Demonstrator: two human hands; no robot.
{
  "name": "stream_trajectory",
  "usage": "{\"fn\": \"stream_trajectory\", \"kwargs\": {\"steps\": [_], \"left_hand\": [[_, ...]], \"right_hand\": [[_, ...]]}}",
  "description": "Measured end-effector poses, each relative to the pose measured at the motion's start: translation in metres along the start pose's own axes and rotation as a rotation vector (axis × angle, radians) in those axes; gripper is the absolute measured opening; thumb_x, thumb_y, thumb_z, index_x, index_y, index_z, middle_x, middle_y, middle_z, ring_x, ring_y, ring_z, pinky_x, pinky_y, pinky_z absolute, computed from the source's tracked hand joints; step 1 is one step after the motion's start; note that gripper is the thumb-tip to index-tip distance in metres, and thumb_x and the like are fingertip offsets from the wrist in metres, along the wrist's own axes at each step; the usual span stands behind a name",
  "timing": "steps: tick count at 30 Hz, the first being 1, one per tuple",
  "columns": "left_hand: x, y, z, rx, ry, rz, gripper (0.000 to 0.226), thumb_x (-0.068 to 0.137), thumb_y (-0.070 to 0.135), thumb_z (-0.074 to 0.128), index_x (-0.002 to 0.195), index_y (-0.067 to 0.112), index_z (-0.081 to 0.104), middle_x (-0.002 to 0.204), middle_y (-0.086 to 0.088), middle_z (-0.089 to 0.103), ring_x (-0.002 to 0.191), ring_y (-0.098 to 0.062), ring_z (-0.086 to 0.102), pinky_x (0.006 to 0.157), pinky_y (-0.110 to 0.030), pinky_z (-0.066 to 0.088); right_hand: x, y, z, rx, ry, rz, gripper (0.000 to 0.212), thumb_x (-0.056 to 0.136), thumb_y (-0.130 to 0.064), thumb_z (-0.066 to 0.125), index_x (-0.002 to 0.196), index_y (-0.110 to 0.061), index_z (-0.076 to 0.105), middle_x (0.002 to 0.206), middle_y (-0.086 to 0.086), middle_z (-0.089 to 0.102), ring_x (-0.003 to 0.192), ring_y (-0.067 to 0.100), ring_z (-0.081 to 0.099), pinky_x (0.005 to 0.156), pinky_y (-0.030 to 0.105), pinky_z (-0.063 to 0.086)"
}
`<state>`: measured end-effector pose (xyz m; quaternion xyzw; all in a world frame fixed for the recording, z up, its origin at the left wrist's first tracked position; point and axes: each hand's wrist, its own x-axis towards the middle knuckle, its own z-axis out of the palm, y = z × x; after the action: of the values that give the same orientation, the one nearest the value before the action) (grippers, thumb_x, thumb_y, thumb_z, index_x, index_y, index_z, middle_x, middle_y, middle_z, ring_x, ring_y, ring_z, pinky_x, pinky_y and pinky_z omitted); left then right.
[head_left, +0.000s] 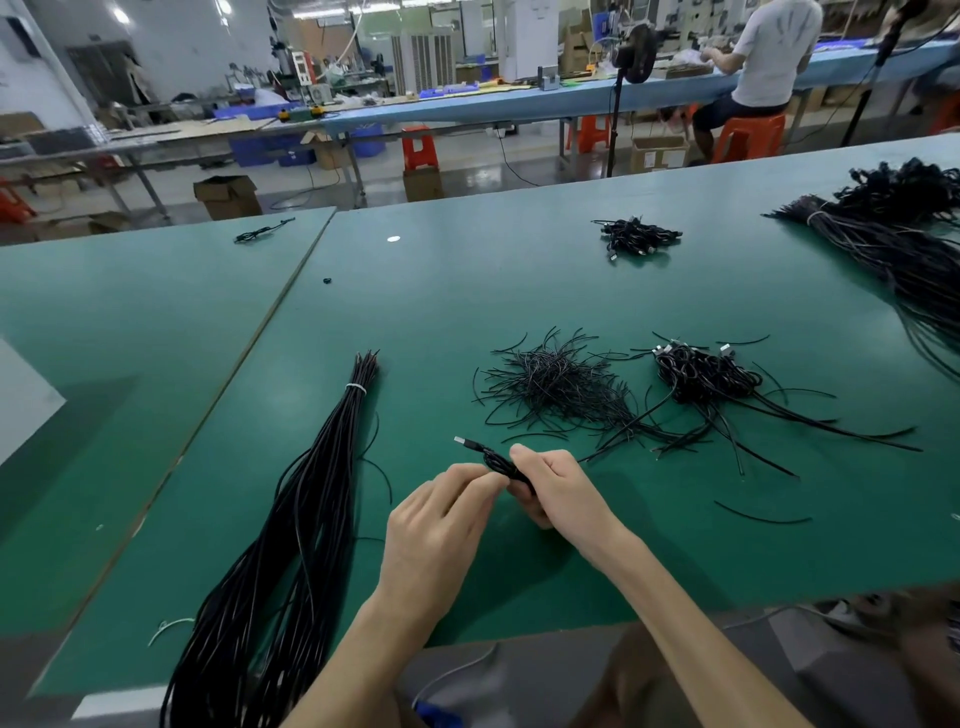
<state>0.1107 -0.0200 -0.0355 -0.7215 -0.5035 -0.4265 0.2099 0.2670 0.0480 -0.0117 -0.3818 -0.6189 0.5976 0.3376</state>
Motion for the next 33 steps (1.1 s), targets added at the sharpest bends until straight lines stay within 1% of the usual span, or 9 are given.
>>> {"fn": "stream_trajectory", "kwargs": {"steps": [2, 9, 13, 16, 18, 22, 25, 29, 33], "left_hand": [[0.001, 0.0, -0.001, -0.014, 0.007, 0.0, 0.004, 0.095, 0.011, 0.075, 0.098, 0.011, 0.076, 0.1, 0.003, 0.071, 0.076, -0.015, 0.067, 0.065, -0.032, 0.057], [0.001, 0.003, -0.003, -0.01, 0.007, -0.036, 0.007, 0.093, 0.018, 0.077, 0.097, 0.013, 0.078, 0.098, 0.005, 0.073, 0.076, -0.01, 0.067, 0.068, -0.028, 0.056], [0.001, 0.003, -0.002, -0.013, 0.005, -0.084, 0.009, 0.094, 0.022, 0.074, 0.095, 0.014, 0.077, 0.096, 0.008, 0.072, 0.073, -0.008, 0.064, 0.07, -0.026, 0.053], [0.003, 0.005, -0.001, -0.044, -0.001, -0.156, 0.012, 0.095, 0.027, 0.07, 0.094, 0.016, 0.075, 0.093, 0.012, 0.07, 0.068, -0.007, 0.062, 0.069, -0.026, 0.052], [0.003, 0.007, -0.001, -0.079, -0.019, -0.201, 0.014, 0.095, 0.03, 0.068, 0.095, 0.017, 0.074, 0.091, 0.013, 0.068, 0.066, -0.006, 0.06, 0.067, -0.026, 0.052], [0.003, 0.009, -0.002, -0.128, -0.059, -0.273, 0.019, 0.097, 0.034, 0.064, 0.097, 0.017, 0.071, 0.088, 0.013, 0.066, 0.067, -0.007, 0.06, 0.065, -0.03, 0.055], [0.004, 0.01, -0.003, -0.113, -0.071, -0.266, 0.02, 0.098, 0.033, 0.062, 0.097, 0.016, 0.07, 0.088, 0.012, 0.066, 0.067, -0.009, 0.06, 0.065, -0.031, 0.055], [0.004, 0.009, -0.001, -0.044, -0.059, -0.255, 0.022, 0.099, 0.033, 0.06, 0.096, 0.015, 0.073, 0.087, 0.012, 0.068, 0.064, -0.009, 0.058, 0.063, -0.03, 0.054], [0.003, 0.008, 0.002, -0.035, -0.064, -0.223, 0.021, 0.101, 0.027, 0.06, 0.09, 0.012, 0.071, 0.084, 0.009, 0.064, 0.062, -0.012, 0.054, 0.063, -0.031, 0.051]], "right_hand": [[0.0, 0.001, 0.0, 0.001, -0.007, -0.001, 0.053, 0.108, -0.025, 0.039, 0.056, -0.018, 0.044, 0.049, -0.007, 0.033, 0.044, 0.011, 0.024, 0.043, 0.022, 0.021], [0.003, 0.006, 0.001, 0.002, -0.025, -0.012, 0.058, 0.11, -0.033, 0.041, 0.053, -0.02, 0.045, 0.05, -0.006, 0.032, 0.044, 0.011, 0.025, 0.044, 0.022, 0.023], [0.003, 0.01, 0.003, -0.03, -0.039, -0.05, 0.056, 0.11, -0.041, 0.04, 0.061, -0.015, 0.05, 0.054, -0.007, 0.041, 0.046, 0.008, 0.031, 0.045, 0.018, 0.026], [0.003, 0.013, 0.003, -0.048, -0.058, -0.069, 0.054, 0.108, -0.046, 0.04, 0.064, -0.018, 0.053, 0.056, -0.009, 0.046, 0.047, 0.006, 0.034, 0.046, 0.015, 0.028], [0.002, 0.014, 0.003, -0.03, -0.074, -0.058, 0.051, 0.106, -0.048, 0.041, 0.068, -0.017, 0.055, 0.056, -0.009, 0.046, 0.047, 0.007, 0.033, 0.045, 0.016, 0.027], [0.002, 0.015, 0.002, -0.012, -0.099, -0.046, 0.048, 0.108, -0.044, 0.04, 0.075, -0.011, 0.054, 0.056, -0.009, 0.045, 0.046, 0.008, 0.031, 0.044, 0.019, 0.025], [0.001, 0.014, 0.002, -0.015, -0.103, -0.052, 0.048, 0.108, -0.044, 0.04, 0.077, -0.011, 0.055, 0.059, -0.007, 0.046, 0.048, 0.008, 0.031, 0.044, 0.019, 0.026], [0.0, 0.013, 0.002, -0.009, -0.099, -0.079, 0.049, 0.107, -0.048, 0.04, 0.071, -0.019, 0.058, 0.061, -0.001, 0.045, 0.05, 0.011, 0.031, 0.045, 0.021, 0.026], [-0.002, 0.012, 0.005, -0.062, -0.091, -0.13, 0.048, 0.105, -0.05, 0.04, 0.065, -0.029, 0.057, 0.059, -0.006, 0.047, 0.051, 0.01, 0.035, 0.048, 0.022, 0.029]]}}
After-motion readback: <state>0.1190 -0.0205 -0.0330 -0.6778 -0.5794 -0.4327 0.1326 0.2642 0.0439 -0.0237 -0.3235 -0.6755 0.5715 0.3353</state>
